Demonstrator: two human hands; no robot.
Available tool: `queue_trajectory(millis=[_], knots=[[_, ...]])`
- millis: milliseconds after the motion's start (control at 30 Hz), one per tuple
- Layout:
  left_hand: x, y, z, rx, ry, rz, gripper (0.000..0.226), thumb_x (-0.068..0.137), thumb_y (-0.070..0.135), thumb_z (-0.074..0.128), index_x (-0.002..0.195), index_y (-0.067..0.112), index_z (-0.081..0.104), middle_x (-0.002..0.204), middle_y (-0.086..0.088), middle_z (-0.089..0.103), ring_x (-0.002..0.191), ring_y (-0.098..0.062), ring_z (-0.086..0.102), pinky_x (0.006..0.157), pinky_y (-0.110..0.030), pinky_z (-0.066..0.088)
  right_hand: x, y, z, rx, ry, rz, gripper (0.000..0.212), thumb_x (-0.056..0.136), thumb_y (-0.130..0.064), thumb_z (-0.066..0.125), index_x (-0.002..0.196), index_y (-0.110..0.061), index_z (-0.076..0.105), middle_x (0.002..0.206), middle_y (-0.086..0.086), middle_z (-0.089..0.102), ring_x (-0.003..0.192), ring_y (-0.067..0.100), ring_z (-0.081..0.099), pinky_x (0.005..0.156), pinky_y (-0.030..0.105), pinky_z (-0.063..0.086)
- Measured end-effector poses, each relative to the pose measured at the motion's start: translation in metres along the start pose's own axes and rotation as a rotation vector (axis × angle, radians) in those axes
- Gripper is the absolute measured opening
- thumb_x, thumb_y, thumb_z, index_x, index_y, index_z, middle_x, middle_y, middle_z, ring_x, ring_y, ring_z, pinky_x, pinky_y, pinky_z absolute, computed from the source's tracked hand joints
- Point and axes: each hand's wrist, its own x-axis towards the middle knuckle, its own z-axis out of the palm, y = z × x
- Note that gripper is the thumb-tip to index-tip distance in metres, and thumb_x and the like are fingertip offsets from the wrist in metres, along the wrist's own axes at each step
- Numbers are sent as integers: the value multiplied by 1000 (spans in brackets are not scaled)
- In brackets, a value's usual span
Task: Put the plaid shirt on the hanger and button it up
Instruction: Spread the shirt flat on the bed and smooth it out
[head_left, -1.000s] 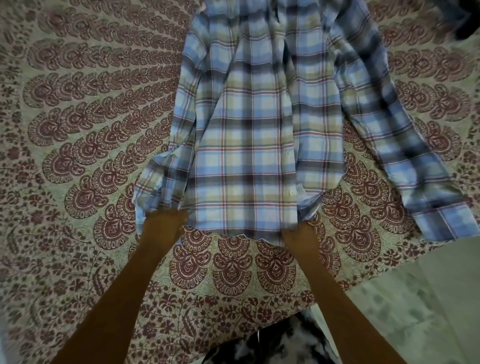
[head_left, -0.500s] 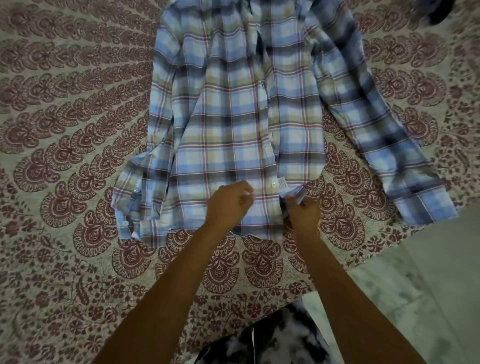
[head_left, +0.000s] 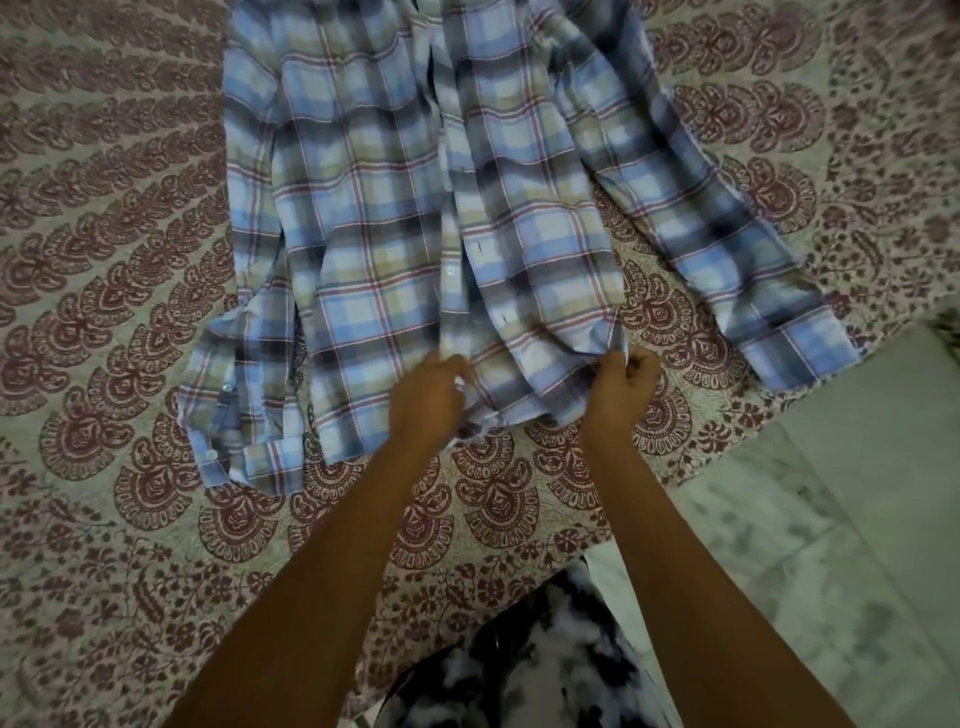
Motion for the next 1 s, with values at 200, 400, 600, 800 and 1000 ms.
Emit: queue_trajectory(millis=[200,400,600,800,1000], knots=[[-15,-20,-4,-333,101,-127,31,77,29,48,97,22,71,140,-10,38,129,-31,36,104,-39,35,-10,0,-12,37,-288,17,30,93,-4,41,66,-17,40,69,0,41,63,9,36,58,21,32],[12,50,14,-539,-49,-309,50,85,52,52,112,11,60,110,-10,63,101,-27,60,87,-34,49,-9,-5,-21,-20,-472,52,23,83,-22,42,80,-10,62,75,2,55,61,4,53,54,14,43],[23,75,15,-1042,-128,-523,24,85,10,57,62,17,54,58,-3,50,48,-12,48,50,-21,42,6,-12,-15,-132,-509,136,22,86,-7,44,78,-12,64,78,0,63,70,8,54,66,21,43],[0,51,-41,-1526,315,-424,20,85,6,40,67,15,44,48,10,52,48,-5,50,55,-24,43,19,-10,4,-179,-396,21,33,80,9,57,91,-14,38,85,-2,47,72,11,49,67,22,43],[-18,5,-59,-1581,439,-464,11,71,24,51,61,24,47,60,7,40,58,-15,43,61,-32,42,28,-22,36,-551,-258,21,78,66,-4,78,128,-12,30,130,17,34,95,26,51,87,38,50]])
